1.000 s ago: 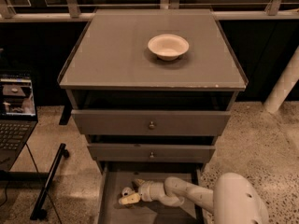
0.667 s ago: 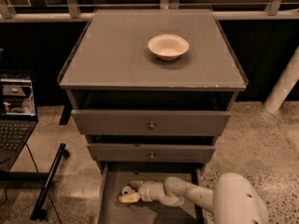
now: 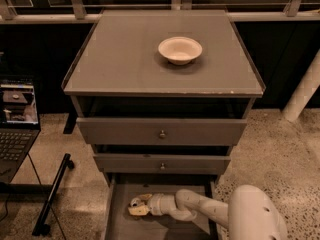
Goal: Pick orange can from bottom drawer and place on counter
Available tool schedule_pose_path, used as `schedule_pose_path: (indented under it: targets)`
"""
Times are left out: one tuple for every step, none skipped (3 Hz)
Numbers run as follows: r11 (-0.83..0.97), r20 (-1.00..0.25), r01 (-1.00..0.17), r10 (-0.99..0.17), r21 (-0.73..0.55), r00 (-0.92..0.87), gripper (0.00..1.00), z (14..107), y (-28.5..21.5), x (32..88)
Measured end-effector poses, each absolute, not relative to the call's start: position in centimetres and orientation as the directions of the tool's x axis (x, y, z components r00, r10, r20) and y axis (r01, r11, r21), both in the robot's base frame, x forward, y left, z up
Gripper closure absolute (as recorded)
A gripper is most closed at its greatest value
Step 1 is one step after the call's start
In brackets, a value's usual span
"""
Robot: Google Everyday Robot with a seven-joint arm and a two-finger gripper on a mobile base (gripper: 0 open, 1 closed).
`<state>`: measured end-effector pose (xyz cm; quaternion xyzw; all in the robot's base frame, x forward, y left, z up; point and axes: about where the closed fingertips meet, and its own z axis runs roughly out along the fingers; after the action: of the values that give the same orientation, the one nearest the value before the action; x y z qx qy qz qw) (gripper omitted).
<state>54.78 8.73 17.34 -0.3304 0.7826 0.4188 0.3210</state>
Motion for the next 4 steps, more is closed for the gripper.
schedule_pose_path:
  targets:
    - [0.431,-0.779,-0.786,-0.248,0.443,-0.576,0.99,17.3,8.7,54.8]
    - [0.400,-0.782,-0.789,-0.232,0.465,-0.579,1.00,18.3,8.4,54.7]
    - [0.360,-0.772,-0.793,-0.242,0.491,-0.587,1.00,21.1,6.0,53.8]
    - [0.354,-0.767,-0.809,-0.290,0.470,-0.573,1.00,25.2,2.9,52.9]
